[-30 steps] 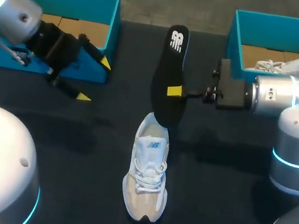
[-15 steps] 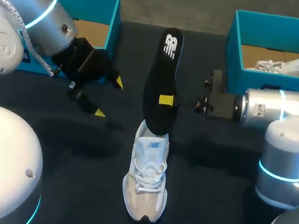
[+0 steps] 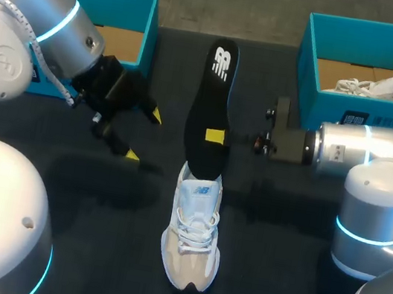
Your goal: Take the shoe out of the shoebox, open the shoe tongue, remove and reinsert the insole, then place the shoe into the shoebox
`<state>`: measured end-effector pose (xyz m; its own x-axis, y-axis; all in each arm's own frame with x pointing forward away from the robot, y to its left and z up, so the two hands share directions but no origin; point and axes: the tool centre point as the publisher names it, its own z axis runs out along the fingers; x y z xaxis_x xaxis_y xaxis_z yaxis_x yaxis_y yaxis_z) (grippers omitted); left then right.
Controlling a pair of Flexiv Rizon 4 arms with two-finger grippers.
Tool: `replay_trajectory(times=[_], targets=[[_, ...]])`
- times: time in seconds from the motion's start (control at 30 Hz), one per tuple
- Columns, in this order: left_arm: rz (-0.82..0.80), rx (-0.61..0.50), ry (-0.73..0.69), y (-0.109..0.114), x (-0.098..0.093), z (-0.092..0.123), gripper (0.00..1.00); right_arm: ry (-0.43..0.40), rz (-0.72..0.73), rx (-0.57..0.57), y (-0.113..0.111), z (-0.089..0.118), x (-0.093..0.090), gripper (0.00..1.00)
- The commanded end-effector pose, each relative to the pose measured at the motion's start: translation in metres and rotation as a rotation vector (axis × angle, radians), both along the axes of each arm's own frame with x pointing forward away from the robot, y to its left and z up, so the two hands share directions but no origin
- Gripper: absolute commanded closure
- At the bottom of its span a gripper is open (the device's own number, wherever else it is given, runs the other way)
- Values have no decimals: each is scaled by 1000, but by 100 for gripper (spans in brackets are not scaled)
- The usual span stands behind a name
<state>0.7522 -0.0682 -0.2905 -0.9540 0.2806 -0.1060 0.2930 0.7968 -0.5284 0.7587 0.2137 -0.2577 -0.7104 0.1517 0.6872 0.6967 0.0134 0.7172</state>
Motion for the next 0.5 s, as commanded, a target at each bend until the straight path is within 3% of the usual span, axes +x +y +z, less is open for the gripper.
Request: replay_trajectory(times=[0.03, 0.5], targets=[[17, 8, 23, -5, 2, -13, 0, -15, -25, 27, 1, -9, -4, 100], [-46, 84, 60, -13, -11, -34, 0, -142, 19, -5, 7, -8, -4, 100]])
